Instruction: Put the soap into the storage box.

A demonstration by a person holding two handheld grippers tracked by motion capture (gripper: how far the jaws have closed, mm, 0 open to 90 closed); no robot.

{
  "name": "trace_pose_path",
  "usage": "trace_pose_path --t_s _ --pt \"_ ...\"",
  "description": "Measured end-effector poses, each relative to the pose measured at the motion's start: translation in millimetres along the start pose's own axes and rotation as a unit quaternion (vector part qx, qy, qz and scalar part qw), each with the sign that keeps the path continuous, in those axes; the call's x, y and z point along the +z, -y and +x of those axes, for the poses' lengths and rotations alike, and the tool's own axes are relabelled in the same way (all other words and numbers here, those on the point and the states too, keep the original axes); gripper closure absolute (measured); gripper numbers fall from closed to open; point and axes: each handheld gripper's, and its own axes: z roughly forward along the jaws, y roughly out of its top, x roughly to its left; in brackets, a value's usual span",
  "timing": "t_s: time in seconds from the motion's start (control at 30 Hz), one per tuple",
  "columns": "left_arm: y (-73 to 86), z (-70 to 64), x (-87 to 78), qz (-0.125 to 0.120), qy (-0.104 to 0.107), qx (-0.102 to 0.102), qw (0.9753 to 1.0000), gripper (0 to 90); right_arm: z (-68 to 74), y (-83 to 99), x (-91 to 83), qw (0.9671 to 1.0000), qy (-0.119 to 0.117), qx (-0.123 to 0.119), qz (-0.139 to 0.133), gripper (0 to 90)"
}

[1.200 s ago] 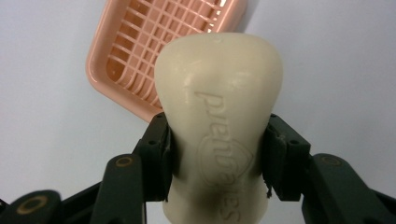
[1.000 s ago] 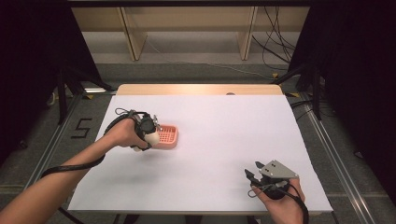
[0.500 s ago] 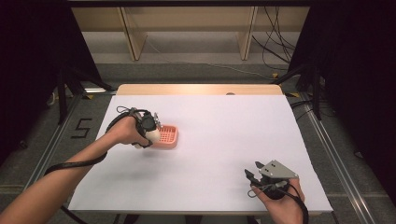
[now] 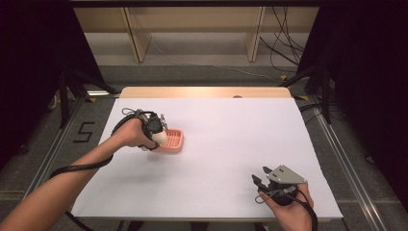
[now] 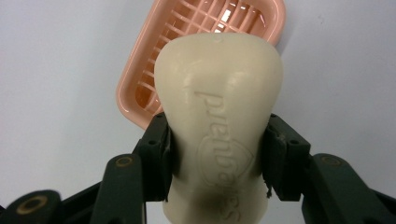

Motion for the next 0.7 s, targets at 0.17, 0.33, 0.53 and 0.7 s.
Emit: trace_pose_path --t_s 0.17,0.33,0.53,0.7 --pt "-0.9 2.6 1.5 -0.002 -0.004 -0.014 0.9999 49.7 1.4 -0.1 -0.5 1.0 0.001 0.005 0.003 52.8" --pt "-3.7 5.0 7.7 -0.014 -0.008 -0.01 0.9998 49.7 2.0 0.3 -0.4 1.0 0.002 0.009 0.0 52.9" --pt "-4.7 8.4 17.9 -0.024 -0.01 -0.006 0.9996 49.6 0.3 0.2 0.0 1.0 0.0 0.0 0.001 52.8" --pt "-4.2 11.5 23.3 -0.024 -0.009 -0.007 0.9996 49.6 0.8 0.3 0.6 1.0 -0.004 0.003 -0.001 52.8"
